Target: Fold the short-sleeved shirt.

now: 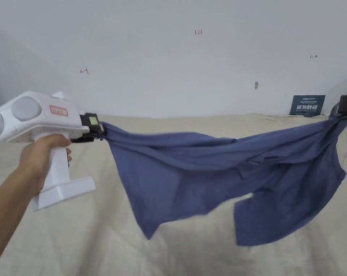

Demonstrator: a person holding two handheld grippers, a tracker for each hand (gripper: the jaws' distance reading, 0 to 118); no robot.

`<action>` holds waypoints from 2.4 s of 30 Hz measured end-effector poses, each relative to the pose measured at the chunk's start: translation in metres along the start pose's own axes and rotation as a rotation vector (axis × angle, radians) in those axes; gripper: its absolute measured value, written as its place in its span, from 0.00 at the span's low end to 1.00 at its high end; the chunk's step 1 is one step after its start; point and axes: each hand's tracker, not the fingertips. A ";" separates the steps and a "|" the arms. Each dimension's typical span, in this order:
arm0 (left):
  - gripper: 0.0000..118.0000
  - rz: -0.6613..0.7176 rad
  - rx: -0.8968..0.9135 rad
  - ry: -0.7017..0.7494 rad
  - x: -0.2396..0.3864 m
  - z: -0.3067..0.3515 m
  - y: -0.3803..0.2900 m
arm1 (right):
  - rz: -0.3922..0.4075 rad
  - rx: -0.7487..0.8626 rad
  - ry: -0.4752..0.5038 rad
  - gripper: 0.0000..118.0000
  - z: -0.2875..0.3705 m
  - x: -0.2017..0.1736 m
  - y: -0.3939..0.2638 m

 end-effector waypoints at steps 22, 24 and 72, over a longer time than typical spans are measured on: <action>0.02 -0.128 0.091 0.107 0.026 -0.059 0.099 | 0.034 0.112 0.004 0.01 -0.048 -0.040 0.064; 0.02 -0.126 0.047 0.115 0.016 -0.064 0.081 | 0.039 0.083 0.012 0.01 -0.049 -0.036 0.043; 0.02 -0.051 -0.483 0.283 -0.157 0.060 -0.347 | -0.005 -0.527 -0.072 0.01 0.079 0.043 -0.390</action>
